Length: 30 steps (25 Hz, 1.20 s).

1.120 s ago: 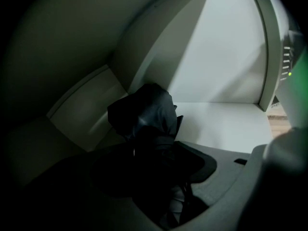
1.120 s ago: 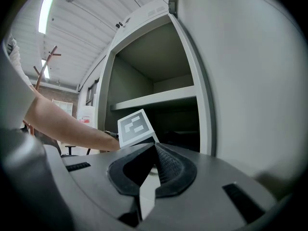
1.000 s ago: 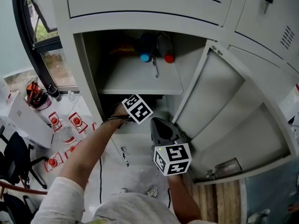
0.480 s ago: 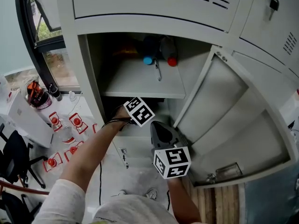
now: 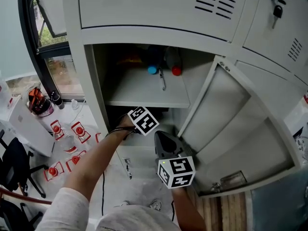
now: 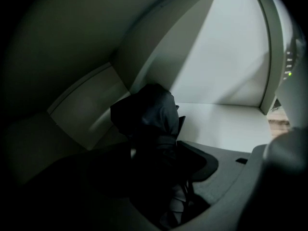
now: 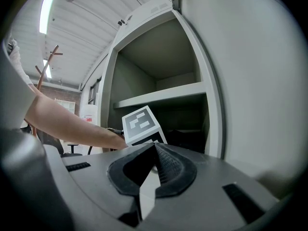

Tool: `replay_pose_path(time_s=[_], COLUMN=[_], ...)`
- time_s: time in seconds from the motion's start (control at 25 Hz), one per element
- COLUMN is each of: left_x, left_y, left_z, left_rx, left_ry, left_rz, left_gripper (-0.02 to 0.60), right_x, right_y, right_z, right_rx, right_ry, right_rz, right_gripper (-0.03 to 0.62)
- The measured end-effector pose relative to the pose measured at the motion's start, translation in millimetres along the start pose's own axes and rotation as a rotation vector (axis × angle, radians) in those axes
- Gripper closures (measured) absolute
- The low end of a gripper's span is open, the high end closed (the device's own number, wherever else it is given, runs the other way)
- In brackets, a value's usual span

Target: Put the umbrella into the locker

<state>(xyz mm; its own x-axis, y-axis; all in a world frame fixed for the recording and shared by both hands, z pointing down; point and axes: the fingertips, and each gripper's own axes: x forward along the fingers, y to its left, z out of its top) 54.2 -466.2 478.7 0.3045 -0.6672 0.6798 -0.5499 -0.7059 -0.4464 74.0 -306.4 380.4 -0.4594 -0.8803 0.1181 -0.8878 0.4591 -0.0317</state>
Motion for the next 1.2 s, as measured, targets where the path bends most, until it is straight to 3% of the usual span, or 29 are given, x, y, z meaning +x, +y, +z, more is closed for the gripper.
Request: replay_pose_path(time_s=[0.84,1.2], left_x=[-23.6,-40.4], left_y=[-5.4,-7.0], left_z=[10.9,20.5], left_rx=[0.025,-0.089], left_ry=[-0.047,-0.140], left_rz=[0.050,0.022], left_gripper=[0.296,0.298], right_x=[-9.1,-13.8], right_y=[2.7,0.6], right_z=[8.8,19.0], right_rx=[-0.004,0.017], right_ry=[-0.020,-0.052], right_rz=[0.001,-0.006], right_gripper=[0.591,0.591])
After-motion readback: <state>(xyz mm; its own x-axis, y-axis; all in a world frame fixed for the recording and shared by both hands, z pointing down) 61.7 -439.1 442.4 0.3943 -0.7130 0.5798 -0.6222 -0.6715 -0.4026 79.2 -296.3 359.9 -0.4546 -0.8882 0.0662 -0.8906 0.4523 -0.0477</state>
